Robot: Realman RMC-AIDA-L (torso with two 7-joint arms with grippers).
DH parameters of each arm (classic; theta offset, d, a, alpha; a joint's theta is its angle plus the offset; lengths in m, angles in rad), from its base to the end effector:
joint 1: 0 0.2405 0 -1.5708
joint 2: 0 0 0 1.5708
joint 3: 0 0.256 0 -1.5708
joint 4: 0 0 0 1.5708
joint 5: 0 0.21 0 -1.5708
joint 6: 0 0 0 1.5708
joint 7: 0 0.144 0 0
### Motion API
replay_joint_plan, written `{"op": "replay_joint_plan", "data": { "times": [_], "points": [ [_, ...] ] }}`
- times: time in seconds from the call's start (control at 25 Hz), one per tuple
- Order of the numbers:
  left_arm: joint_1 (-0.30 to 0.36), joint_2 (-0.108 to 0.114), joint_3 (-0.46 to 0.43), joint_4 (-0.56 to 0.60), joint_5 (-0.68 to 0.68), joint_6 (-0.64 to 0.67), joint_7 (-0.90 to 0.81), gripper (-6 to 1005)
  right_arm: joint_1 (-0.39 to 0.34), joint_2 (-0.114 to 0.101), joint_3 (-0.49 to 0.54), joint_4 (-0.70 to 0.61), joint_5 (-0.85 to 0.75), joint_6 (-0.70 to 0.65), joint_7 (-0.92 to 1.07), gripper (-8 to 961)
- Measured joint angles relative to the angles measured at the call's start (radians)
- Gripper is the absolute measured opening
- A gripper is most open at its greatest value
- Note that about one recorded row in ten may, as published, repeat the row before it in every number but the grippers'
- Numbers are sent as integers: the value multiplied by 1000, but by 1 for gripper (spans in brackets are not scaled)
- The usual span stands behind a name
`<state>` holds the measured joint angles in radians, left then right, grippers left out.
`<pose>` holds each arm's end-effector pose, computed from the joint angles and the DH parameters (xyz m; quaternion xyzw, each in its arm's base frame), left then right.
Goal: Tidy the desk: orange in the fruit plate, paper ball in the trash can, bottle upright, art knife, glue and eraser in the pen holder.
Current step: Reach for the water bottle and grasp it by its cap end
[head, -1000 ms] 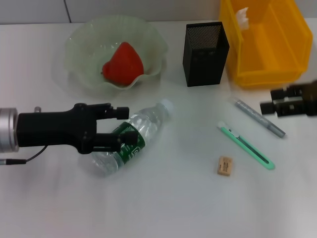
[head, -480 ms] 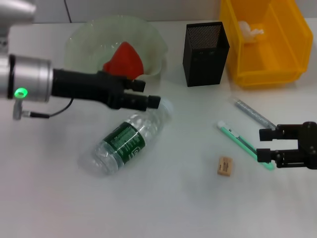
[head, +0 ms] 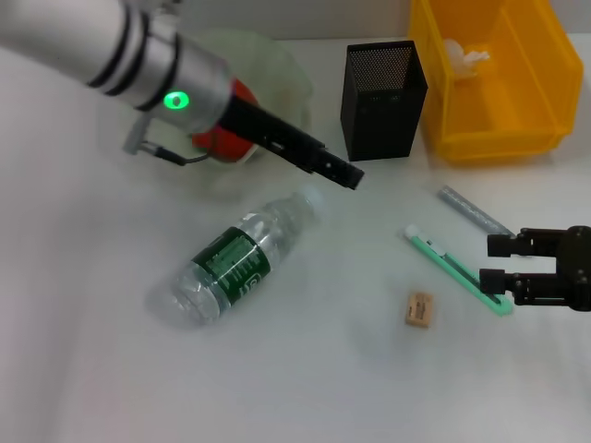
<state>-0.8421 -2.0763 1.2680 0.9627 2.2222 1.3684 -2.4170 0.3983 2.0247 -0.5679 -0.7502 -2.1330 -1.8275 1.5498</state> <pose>-0.1194 0.3951 -0.0388 -0.9427 -0.3244 -0.0030 0.0783 0.3034 0.2728 0.0419 -0.9193 0.3124 0.2300 0.0672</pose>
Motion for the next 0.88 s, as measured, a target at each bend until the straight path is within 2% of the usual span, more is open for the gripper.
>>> {"op": "replay_joint_plan", "data": {
  "times": [0.12, 0.16, 0.2, 0.32, 0.6, 0.76, 0.88],
  "points": [
    [-37, -3, 101, 3, 53, -58, -83, 783, -1, 1, 11, 0, 0, 0, -1, 717],
    [-37, -3, 101, 3, 53, -58, -83, 783, -1, 1, 11, 0, 0, 0, -1, 717],
    [-46, -4, 168, 5, 78, -104, -131, 783, -1, 2, 14, 1, 1, 0, -1, 717],
    [-54, -4, 238, 0, 105, -153, -174, 783, -1, 2, 17, 1, 1, 0, -1, 716],
    [-56, -4, 291, -11, 115, -190, -193, 783, -1, 8, 14, 13, -3, -10, -2, 715],
    [-50, -4, 372, -26, 160, -238, -232, 783, -2, 8, 15, 24, -2, -5, -7, 715],
    [-47, -4, 393, -26, 180, -262, -257, 781, -2, 10, 13, 25, -2, -5, -14, 715]
  ]
}}
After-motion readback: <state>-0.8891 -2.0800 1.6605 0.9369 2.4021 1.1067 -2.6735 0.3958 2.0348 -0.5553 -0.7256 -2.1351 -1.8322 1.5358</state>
